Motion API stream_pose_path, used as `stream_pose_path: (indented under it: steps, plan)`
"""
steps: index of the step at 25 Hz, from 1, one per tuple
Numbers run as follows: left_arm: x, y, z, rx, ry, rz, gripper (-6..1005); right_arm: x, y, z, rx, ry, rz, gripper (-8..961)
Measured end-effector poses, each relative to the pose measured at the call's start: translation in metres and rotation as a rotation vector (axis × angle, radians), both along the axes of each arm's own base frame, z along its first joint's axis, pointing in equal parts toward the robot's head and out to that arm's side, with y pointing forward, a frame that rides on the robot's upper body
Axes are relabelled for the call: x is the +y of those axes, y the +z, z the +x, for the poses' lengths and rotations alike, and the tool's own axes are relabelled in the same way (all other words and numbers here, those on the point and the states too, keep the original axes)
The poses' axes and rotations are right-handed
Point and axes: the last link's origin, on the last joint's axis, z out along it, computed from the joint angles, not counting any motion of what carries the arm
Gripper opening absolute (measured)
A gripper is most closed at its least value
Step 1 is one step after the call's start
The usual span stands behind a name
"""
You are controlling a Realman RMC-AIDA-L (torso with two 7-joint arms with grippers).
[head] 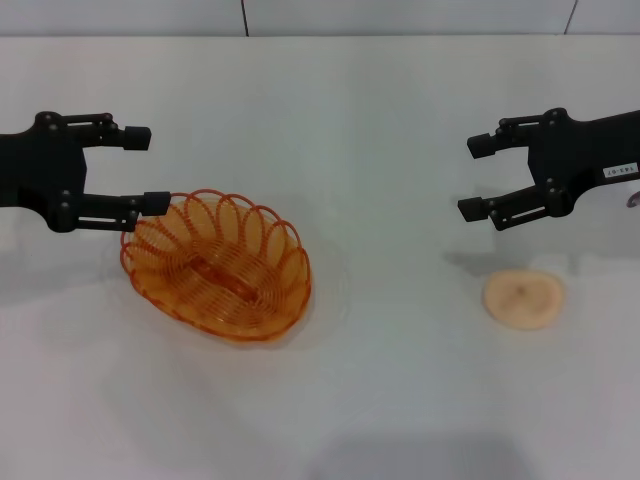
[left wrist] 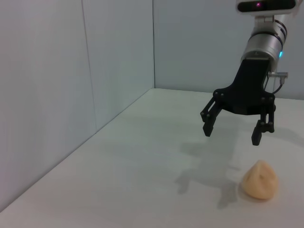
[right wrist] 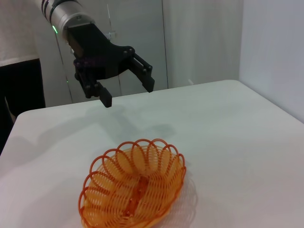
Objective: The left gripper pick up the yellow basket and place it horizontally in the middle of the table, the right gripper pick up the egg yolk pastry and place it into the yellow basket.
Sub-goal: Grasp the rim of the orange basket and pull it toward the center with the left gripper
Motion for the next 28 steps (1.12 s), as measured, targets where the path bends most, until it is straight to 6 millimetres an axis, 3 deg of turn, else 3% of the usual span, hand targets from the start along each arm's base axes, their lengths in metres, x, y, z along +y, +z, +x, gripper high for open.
stream_pose_path:
  steps: [20, 28]
  plan:
    - [-0.001, -0.002, -0.003, 0.0, 0.016, 0.014, 759, -0.002, -0.004, 0.002, 0.003, 0.005, 0.007, 857]
    - [0.0, 0.002, 0.003, -0.005, 0.14, 0.033, 744, -0.004, -0.004, 0.014, 0.014, -0.032, 0.052, 857]
